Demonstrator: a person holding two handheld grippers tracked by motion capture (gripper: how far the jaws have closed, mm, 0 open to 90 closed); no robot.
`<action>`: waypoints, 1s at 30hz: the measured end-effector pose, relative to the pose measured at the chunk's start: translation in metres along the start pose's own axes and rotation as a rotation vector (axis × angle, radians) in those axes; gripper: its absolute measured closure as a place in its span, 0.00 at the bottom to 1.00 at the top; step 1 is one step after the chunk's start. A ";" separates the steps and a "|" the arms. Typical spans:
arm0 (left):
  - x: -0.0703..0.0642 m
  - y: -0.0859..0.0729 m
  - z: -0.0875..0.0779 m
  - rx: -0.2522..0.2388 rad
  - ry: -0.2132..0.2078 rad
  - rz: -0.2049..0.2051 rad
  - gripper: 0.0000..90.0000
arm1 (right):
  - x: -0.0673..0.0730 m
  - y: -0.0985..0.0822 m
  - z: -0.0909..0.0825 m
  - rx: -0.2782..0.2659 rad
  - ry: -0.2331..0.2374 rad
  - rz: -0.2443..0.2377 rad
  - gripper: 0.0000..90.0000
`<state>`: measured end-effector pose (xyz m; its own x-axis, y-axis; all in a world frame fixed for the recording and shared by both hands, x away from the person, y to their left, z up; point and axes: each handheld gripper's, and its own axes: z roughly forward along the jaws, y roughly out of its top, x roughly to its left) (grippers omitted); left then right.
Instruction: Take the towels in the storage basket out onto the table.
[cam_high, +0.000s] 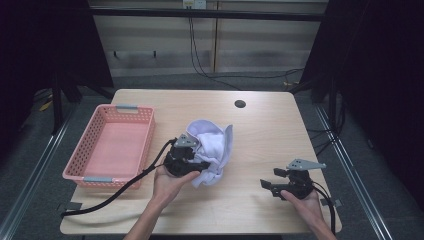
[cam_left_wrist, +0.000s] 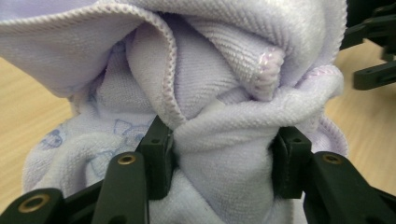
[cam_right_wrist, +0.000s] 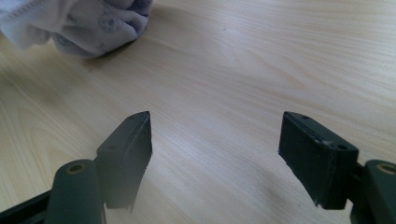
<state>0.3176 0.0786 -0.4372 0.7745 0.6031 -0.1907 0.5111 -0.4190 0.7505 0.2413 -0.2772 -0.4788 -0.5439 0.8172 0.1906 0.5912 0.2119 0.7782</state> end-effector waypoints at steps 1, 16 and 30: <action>0.001 -0.003 0.004 -0.001 -0.008 0.003 0.56 | 0.000 0.000 0.000 -0.005 -0.001 -0.005 0.28; 0.009 -0.022 -0.012 -0.035 -0.030 0.009 0.22 | 0.026 0.021 0.003 -0.036 0.012 -0.078 0.26; 0.005 -0.040 -0.029 -0.079 0.005 0.072 0.53 | 0.052 0.070 0.049 -0.069 0.115 -0.133 0.32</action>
<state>0.2897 0.1182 -0.4501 0.8064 0.5766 -0.1311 0.4227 -0.4070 0.8097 0.2835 -0.1936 -0.4433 -0.6815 0.7169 0.1471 0.4695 0.2740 0.8394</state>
